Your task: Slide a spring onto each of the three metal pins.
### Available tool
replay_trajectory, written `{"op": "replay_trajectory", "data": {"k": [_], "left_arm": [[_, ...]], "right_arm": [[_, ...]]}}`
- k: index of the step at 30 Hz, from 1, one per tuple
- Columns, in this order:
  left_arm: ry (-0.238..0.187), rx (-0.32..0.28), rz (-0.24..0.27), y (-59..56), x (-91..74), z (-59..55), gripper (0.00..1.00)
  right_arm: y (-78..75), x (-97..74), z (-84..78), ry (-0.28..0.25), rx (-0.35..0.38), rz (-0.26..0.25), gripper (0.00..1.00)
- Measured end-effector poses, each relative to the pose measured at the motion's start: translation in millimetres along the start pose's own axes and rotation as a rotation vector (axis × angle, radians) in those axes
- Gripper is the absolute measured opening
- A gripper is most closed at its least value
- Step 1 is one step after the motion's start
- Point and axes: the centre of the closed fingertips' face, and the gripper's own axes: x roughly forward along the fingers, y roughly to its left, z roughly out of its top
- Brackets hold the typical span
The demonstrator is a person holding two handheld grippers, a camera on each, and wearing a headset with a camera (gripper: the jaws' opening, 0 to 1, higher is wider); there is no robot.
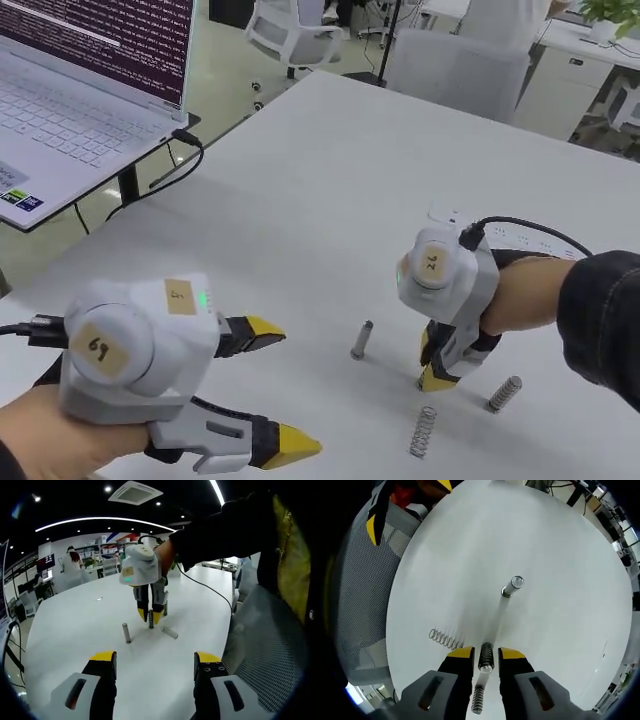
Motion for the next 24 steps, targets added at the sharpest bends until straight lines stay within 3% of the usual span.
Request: {"op": "replay_trajectory", "data": {"k": [19, 24], "left_arm": [[0.006, 0.018, -0.013, -3.3, 0.3, 3.3, 0.57], [0.006, 0.025, -0.016, -4.2, 0.1, 4.1, 0.57]], "right_arm": [[10.2, -15.0, -4.5, -0.056, 0.055, -0.016, 0.23], [12.2, -21.9, -2.5, -0.092, 0.082, -0.022, 0.23]]}}
